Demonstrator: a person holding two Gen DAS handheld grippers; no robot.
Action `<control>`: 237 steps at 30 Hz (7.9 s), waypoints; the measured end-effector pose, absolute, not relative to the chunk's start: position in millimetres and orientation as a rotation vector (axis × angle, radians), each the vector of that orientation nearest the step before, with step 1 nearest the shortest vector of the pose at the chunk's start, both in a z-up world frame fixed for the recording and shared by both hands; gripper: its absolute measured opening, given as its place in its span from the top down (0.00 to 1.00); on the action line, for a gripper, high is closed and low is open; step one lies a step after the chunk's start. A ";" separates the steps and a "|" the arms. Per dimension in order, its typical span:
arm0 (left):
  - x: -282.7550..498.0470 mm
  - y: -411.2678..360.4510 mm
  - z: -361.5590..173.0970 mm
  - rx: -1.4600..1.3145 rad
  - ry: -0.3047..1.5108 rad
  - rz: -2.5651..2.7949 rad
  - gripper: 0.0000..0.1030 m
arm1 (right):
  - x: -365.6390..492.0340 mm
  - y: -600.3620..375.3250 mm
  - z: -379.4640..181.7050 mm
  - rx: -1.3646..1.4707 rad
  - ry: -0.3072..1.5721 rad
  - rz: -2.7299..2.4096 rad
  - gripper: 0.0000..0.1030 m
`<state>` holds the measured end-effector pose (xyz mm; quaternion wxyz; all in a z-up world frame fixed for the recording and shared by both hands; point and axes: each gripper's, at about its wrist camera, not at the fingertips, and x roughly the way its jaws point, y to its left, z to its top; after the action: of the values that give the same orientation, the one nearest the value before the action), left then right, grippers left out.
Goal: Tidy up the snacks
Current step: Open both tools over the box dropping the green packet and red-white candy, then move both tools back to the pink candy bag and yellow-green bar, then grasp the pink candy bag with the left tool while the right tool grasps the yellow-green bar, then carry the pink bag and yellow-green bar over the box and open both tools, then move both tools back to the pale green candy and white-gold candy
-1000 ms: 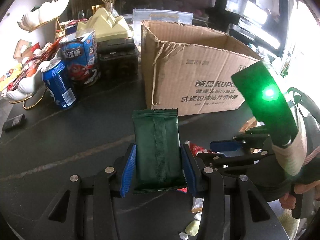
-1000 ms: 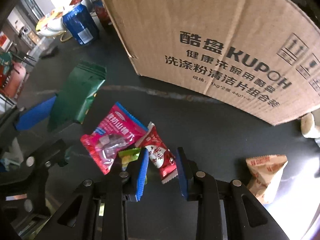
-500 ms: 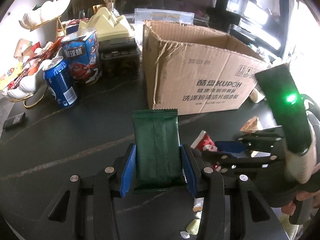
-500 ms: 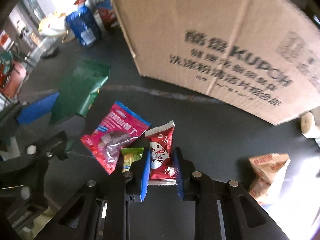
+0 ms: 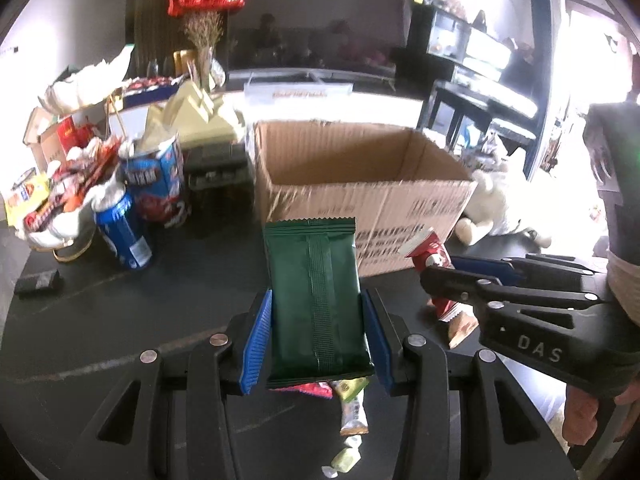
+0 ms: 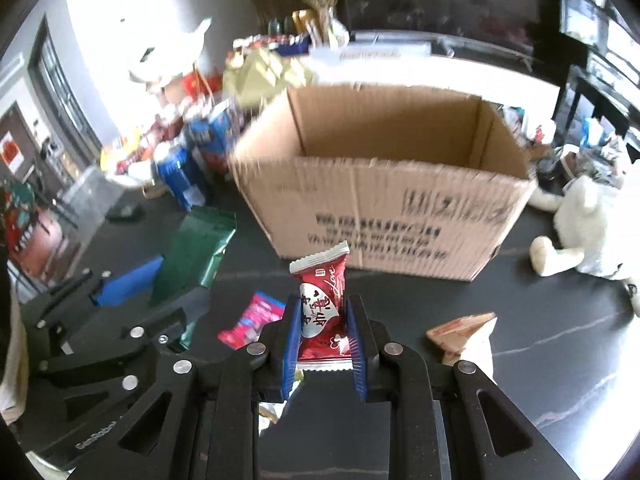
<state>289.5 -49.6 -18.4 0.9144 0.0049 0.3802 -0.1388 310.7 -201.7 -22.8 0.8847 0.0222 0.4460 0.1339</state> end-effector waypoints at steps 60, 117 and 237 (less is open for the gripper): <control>279.1 -43.1 47.3 0.118 0.658 -0.274 0.36 | 288.4 -209.2 26.0 0.094 0.742 0.206 0.58; 316.8 -37.4 -148.2 0.012 1.003 -0.397 0.61 | 279.3 -172.4 -134.4 0.089 0.988 0.277 0.58; 244.5 -39.5 16.6 0.058 0.677 -0.293 0.40 | 238.9 -204.3 8.2 0.058 0.627 0.222 0.55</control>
<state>244.5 -39.5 16.6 0.9324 0.0283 0.3306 -0.1432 238.9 -204.3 8.2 0.9447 0.0285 0.3079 0.1087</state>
